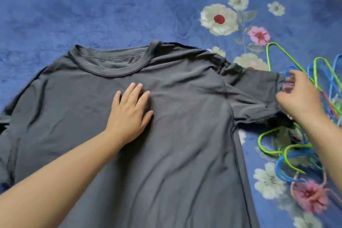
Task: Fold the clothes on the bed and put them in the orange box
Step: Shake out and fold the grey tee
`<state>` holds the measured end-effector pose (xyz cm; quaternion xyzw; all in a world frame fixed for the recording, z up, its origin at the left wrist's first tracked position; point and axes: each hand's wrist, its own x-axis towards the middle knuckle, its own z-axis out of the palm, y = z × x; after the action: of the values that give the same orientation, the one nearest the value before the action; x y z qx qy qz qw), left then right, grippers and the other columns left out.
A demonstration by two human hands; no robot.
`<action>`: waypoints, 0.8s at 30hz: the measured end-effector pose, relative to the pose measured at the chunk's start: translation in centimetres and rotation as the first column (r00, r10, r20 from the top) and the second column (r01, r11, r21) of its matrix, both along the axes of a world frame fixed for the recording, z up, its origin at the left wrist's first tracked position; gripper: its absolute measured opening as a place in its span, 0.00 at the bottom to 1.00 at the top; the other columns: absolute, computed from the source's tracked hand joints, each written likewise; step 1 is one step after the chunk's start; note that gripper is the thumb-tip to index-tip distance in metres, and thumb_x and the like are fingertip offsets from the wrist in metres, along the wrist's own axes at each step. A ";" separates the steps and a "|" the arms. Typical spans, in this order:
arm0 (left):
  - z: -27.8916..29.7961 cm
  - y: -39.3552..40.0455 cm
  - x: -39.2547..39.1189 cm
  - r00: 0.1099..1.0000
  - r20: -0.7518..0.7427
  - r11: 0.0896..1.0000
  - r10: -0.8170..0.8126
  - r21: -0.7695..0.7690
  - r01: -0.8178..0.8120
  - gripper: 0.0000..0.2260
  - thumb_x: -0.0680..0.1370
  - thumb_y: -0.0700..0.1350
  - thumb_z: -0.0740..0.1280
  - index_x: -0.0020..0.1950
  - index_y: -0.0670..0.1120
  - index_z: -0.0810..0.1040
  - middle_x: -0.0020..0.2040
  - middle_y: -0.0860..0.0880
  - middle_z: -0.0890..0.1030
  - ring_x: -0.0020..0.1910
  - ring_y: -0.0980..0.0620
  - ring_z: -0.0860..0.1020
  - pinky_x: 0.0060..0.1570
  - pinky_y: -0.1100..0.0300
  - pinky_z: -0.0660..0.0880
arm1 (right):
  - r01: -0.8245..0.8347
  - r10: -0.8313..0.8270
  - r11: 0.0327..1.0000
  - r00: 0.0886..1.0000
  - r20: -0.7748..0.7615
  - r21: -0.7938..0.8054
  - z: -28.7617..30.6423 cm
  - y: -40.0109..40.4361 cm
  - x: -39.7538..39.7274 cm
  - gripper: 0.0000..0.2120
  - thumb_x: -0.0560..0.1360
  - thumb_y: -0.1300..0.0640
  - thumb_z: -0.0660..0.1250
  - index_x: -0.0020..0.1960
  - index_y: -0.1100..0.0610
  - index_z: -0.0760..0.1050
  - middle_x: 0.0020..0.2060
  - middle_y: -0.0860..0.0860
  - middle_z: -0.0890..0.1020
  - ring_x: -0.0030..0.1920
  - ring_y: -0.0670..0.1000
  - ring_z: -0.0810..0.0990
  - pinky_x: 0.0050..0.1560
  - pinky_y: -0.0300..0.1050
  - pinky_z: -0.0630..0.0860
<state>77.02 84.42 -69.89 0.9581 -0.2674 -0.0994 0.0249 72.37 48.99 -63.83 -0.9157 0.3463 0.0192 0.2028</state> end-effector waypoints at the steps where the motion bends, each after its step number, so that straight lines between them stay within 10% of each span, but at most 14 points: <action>1: 0.2 -0.3 1.0 1.000 0.014 1.000 -0.004 -0.008 0.004 0.25 0.72 0.53 0.55 0.58 0.37 0.78 0.60 0.35 0.77 0.59 0.34 0.75 0.51 0.35 0.72 | 0.004 -0.004 1.000 1.000 -0.005 0.002 -0.1 0.1 0.3 0.38 0.58 0.52 0.56 0.67 0.66 0.64 0.59 0.65 0.74 0.60 0.64 0.73 0.60 0.53 0.67; 8: 1.6 -5.7 9.0 0.971 -0.037 0.960 0.238 -0.141 -0.241 0.24 0.81 0.51 0.56 0.73 0.39 0.61 0.74 0.41 0.61 0.74 0.44 0.56 0.70 0.51 0.56 | 0.061 -0.070 0.997 0.982 -0.175 -0.053 -3.7 -1.0 1.7 0.32 0.71 0.48 0.69 0.64 0.69 0.65 0.63 0.68 0.71 0.65 0.66 0.66 0.66 0.57 0.62; 14: 1.7 -9.2 15.0 0.826 -0.267 0.833 0.497 -0.121 -0.540 0.18 0.76 0.51 0.65 0.62 0.44 0.71 0.63 0.43 0.73 0.64 0.42 0.69 0.61 0.49 0.66 | 0.261 -0.263 0.965 0.947 -0.186 -0.032 -4.2 -2.8 3.1 0.22 0.69 0.58 0.71 0.56 0.68 0.69 0.56 0.68 0.76 0.58 0.66 0.73 0.50 0.52 0.70; 19: 1.5 -9.7 16.3 0.884 -0.094 0.863 0.458 -0.190 -0.467 0.10 0.78 0.42 0.61 0.57 0.42 0.75 0.58 0.40 0.76 0.59 0.40 0.72 0.54 0.52 0.67 | 0.108 -0.129 0.988 0.972 -0.195 -0.114 -3.8 -3.2 2.3 0.10 0.72 0.60 0.68 0.45 0.64 0.69 0.50 0.68 0.77 0.54 0.66 0.74 0.43 0.49 0.64; 24: 0.0 -10.3 14.8 0.900 0.115 0.903 0.421 0.039 -0.427 0.11 0.78 0.38 0.58 0.60 0.41 0.68 0.61 0.38 0.71 0.62 0.40 0.67 0.59 0.49 0.62 | -0.068 0.021 0.987 0.956 -0.293 -0.148 -4.2 -2.3 1.9 0.15 0.77 0.57 0.63 0.53 0.70 0.73 0.56 0.69 0.73 0.60 0.66 0.70 0.58 0.52 0.66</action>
<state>91.84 74.11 -69.85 0.9975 -0.0501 -0.0499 0.0017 74.28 46.69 -68.06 -0.9237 0.3520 0.1305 0.0768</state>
